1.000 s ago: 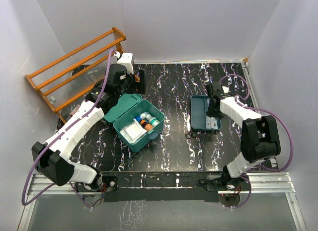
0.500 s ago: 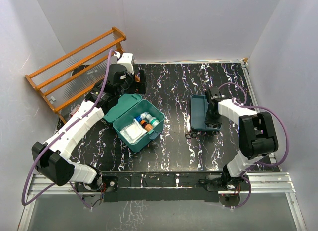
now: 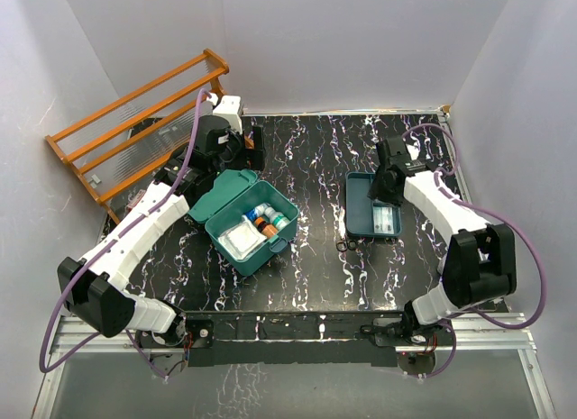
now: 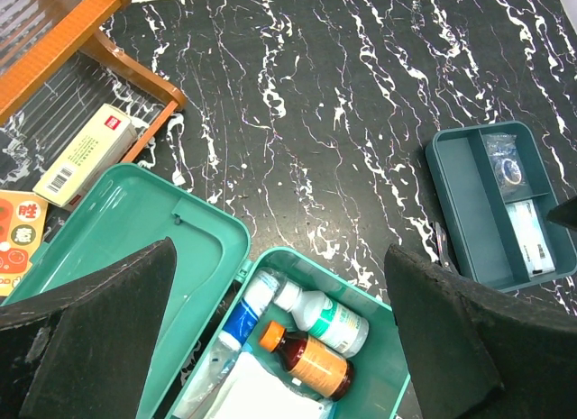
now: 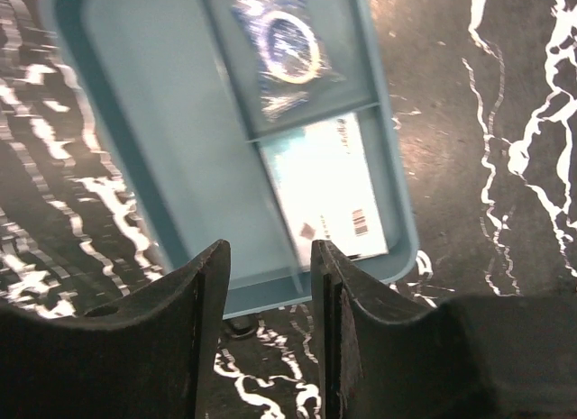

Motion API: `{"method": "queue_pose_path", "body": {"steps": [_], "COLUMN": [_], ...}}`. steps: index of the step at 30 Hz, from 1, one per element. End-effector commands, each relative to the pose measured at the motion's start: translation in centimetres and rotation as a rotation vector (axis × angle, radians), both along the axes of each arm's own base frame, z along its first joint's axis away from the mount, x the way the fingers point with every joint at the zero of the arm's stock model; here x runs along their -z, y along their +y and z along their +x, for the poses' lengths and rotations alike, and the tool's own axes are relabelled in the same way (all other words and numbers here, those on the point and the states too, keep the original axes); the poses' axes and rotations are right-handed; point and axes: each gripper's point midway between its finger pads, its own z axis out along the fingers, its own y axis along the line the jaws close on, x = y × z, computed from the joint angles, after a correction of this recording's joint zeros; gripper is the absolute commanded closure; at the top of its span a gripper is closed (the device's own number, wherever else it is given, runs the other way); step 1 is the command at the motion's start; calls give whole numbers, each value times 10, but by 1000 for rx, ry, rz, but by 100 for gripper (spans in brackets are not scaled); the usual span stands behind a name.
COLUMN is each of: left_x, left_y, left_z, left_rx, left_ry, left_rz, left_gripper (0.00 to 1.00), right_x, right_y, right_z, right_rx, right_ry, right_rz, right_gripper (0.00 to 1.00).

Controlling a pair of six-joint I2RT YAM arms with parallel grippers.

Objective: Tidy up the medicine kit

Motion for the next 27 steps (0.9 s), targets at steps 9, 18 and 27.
{"method": "queue_pose_path", "body": {"steps": [9, 18, 27], "left_x": [-32, -30, -28], "left_y": [7, 6, 6], "left_z": [2, 3, 1], "left_rx": [-32, -29, -26], "left_ry": [-74, -69, -66], "left_rz": [3, 0, 1], "left_gripper": [1, 1, 1], "right_x": [-23, 19, 49], "right_y": [109, 129, 120], "right_z": [-4, -22, -21], "right_rx": [-203, -246, -223], "right_ry": [-75, 12, 65], "right_rz": [38, 19, -52], "right_gripper": [60, 69, 75]}}
